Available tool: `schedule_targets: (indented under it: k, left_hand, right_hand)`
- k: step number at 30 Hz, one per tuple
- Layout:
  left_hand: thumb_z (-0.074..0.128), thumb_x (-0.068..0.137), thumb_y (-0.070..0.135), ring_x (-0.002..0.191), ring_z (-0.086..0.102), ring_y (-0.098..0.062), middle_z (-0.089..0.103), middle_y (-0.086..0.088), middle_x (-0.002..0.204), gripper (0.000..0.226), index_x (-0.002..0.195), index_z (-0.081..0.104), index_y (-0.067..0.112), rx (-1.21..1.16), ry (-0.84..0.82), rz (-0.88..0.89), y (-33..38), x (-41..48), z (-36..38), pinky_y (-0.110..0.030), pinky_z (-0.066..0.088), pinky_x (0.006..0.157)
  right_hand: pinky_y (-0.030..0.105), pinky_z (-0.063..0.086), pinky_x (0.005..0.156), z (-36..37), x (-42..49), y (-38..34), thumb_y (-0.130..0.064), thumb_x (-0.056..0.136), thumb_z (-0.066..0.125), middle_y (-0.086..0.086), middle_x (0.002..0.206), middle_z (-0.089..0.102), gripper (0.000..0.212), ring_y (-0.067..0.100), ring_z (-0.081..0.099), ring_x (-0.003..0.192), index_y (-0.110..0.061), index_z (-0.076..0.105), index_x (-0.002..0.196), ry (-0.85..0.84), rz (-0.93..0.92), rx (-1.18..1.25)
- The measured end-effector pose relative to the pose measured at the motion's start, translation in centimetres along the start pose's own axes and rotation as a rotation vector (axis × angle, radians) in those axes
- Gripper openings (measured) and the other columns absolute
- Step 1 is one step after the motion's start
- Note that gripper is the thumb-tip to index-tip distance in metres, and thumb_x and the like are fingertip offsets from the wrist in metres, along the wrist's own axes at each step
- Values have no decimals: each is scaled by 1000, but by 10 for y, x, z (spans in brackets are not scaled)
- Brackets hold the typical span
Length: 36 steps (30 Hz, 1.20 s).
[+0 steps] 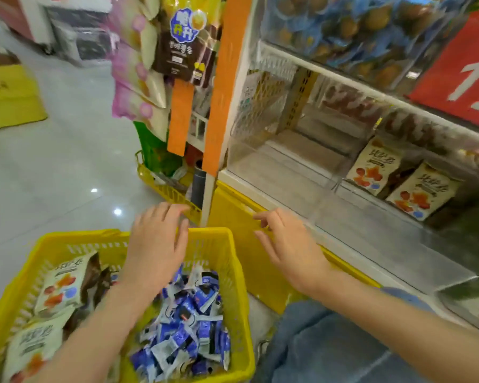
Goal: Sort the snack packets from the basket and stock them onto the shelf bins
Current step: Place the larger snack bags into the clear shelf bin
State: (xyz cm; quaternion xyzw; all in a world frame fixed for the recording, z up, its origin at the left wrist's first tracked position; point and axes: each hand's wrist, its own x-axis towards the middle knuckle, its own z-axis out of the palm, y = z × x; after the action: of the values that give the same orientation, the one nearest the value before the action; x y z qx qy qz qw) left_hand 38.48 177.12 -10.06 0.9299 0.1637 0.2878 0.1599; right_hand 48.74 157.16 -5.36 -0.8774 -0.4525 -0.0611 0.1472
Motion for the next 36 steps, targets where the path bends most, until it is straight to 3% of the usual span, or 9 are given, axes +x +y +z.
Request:
schedule_targets:
  k: [6,12,15,18,21,24,27,31,36]
  left_hand:
    - [58,86,5,94,54,-46,58,-27,104,26,111,59,-3,209,-74,-507,-143,-79,-31,-53,41,81]
    - [46,95,15,112,46,-45,52,-30,119,35,123,49,-5,111,-255,-936,-224,-158,-31,-49,35,96]
    - [31,100,25,101,53,-42,58,-25,106,25,106,44,4,-53,-300,-1034,-230,-174,-21,-43,39,78]
    - [30,101,29,85,57,-41,57,-18,83,18,93,33,13,-76,-236,-1038,-232,-177,-15,-38,33,63]
    - [29,100,31,76,54,-35,47,-5,72,19,92,32,15,-93,-205,-1017,-233,-178,-14,-36,32,60]
    - [27,100,33,65,45,-25,43,3,67,20,90,32,17,-116,-176,-998,-233,-180,-14,-35,31,58]
    - [27,100,34,61,45,-20,44,5,66,20,90,32,18,-118,-160,-980,-234,-181,-14,-34,30,56]
    - [27,100,35,70,50,-19,52,2,79,19,95,36,19,-143,-178,-989,-235,-183,-14,-33,37,62]
    - [42,97,12,96,50,-10,50,3,108,19,112,52,14,-339,329,-953,-230,-175,-29,-21,39,80]
  right_hand:
    - [27,36,94,121,38,-82,-33,100,36,1,124,48,34,16,44,114,-15,44,129,-322,-98,185]
    - [31,29,103,225,65,-155,-29,101,36,14,141,38,46,27,38,127,-5,31,140,-657,-33,320]
    - [43,35,107,260,79,-189,-33,99,41,16,141,41,51,33,41,129,-3,33,139,-744,104,498]
    - [34,34,107,282,93,-215,-39,96,44,6,146,39,59,26,39,133,-9,26,144,-712,296,721]
    - [34,38,103,299,107,-229,-46,92,50,9,150,30,80,29,37,133,-3,12,147,-719,674,850]
    - [35,52,83,307,115,-231,-42,89,59,12,141,43,65,29,50,118,0,36,133,-730,918,976]
    - [28,53,63,306,117,-226,-31,88,63,12,122,59,27,26,59,101,-11,52,102,-712,884,1030]
    - [35,55,72,292,120,-215,-32,88,62,8,108,64,30,25,62,96,-10,57,107,-656,833,990]
    - [19,48,56,246,124,-202,-32,89,60,2,92,67,23,12,62,76,-12,61,100,-505,633,958]
